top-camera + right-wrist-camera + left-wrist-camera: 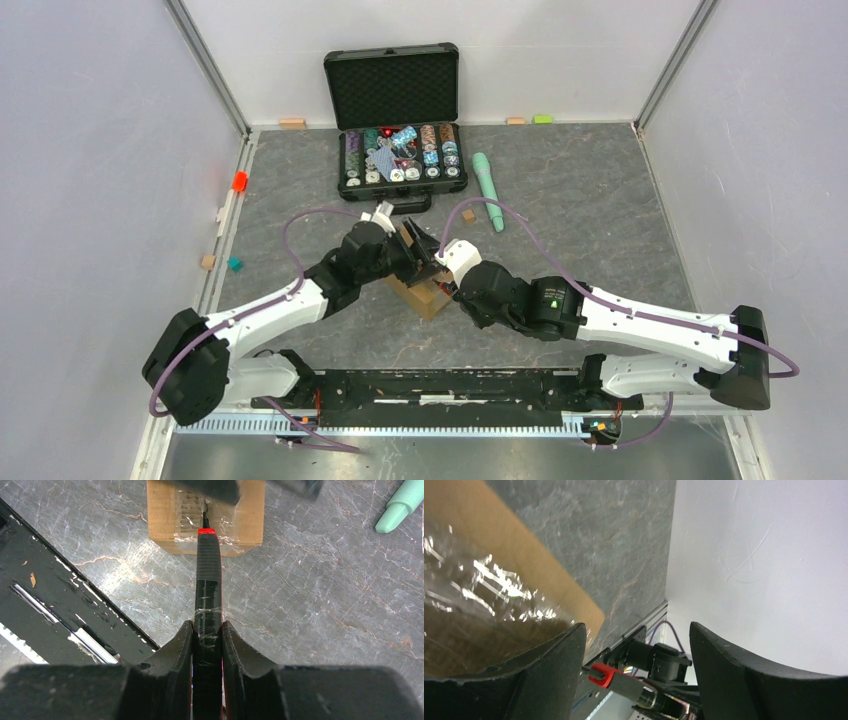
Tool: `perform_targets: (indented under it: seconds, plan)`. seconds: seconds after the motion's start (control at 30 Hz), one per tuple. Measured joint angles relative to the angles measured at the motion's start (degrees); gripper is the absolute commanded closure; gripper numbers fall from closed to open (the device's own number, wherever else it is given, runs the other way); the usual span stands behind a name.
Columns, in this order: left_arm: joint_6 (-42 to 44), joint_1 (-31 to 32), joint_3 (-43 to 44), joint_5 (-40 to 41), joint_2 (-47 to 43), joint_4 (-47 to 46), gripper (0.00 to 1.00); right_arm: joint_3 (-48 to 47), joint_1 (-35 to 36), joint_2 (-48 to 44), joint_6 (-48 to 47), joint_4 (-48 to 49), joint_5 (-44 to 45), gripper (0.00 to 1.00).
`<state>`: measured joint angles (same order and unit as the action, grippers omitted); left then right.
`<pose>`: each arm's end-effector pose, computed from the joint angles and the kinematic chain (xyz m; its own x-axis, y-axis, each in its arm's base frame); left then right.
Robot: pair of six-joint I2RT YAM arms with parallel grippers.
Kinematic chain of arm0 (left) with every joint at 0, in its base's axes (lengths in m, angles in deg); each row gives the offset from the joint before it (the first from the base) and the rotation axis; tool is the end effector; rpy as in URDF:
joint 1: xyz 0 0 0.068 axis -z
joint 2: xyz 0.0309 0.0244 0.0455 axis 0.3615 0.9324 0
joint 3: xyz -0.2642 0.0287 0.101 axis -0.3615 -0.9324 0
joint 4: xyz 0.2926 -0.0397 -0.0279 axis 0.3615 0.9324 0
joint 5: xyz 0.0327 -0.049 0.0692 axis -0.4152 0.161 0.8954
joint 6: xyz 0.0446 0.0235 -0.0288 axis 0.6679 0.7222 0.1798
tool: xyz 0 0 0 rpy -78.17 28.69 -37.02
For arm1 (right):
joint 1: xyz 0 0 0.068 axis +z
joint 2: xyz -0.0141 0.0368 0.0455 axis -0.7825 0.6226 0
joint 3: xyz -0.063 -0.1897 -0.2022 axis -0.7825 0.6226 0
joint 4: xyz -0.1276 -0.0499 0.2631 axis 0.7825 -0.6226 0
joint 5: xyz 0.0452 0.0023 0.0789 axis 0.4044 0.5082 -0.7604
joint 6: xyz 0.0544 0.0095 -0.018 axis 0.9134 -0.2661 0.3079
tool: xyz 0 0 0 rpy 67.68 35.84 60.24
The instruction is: Unpack the express box
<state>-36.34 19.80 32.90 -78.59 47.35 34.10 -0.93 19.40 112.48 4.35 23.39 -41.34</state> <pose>0.2188 -0.2019 0.2289 -0.8396 -0.5055 -0.1988 -0.0355 0.4164 -0.9085 0.1019 0.2497 0.2943 -0.4973 -0.4830 -0.7207 -0.6826 0.7305 -0.0186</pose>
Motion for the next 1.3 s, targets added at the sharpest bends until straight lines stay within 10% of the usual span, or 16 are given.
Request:
perform_targets:
  seconds: [1.3]
  plan:
    - [2.82, 4.26, -7.34, 0.28, 4.96, -17.05, 0.22, -7.91, -1.46, 2.56, -2.64, -6.21, 0.96, 1.00]
